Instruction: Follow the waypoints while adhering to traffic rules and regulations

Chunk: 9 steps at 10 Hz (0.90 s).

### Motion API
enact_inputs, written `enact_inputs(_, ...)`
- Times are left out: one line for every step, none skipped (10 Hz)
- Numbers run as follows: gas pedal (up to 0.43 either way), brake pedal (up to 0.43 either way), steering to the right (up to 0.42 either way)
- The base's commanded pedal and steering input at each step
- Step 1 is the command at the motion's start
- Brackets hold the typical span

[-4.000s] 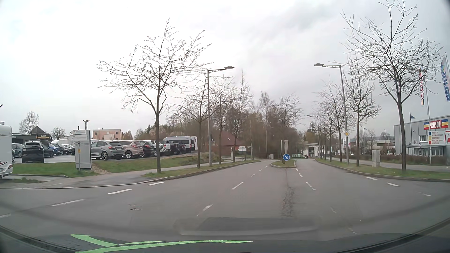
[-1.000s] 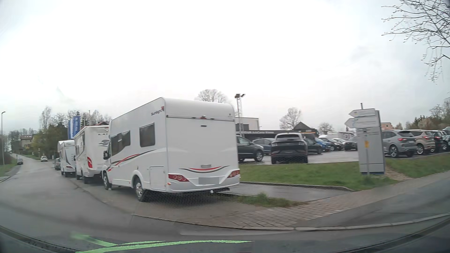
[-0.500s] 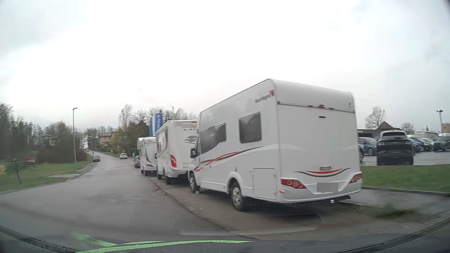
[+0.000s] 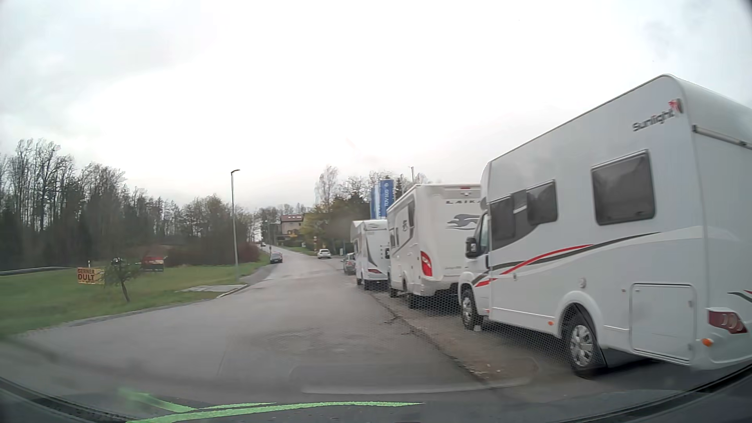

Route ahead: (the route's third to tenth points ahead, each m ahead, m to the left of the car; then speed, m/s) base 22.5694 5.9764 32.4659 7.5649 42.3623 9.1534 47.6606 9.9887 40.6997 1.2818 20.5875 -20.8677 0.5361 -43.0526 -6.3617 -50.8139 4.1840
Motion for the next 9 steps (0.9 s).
enact_inputs(0.26, 0.0, -0.331)
enact_inputs(0.28, 0.0, -0.278)
enact_inputs(0.28, 0.0, -0.232)
enact_inputs(0.28, 0.0, -0.179)
enact_inputs(0.287, 0.0, -0.136)
enact_inputs(0.299, 0.0, -0.105)
enact_inputs(0.299, 0.0, -0.06)
enact_inputs(0.311, 0.0, -0.028)
enact_inputs(0.311, 0.0, -0.013)
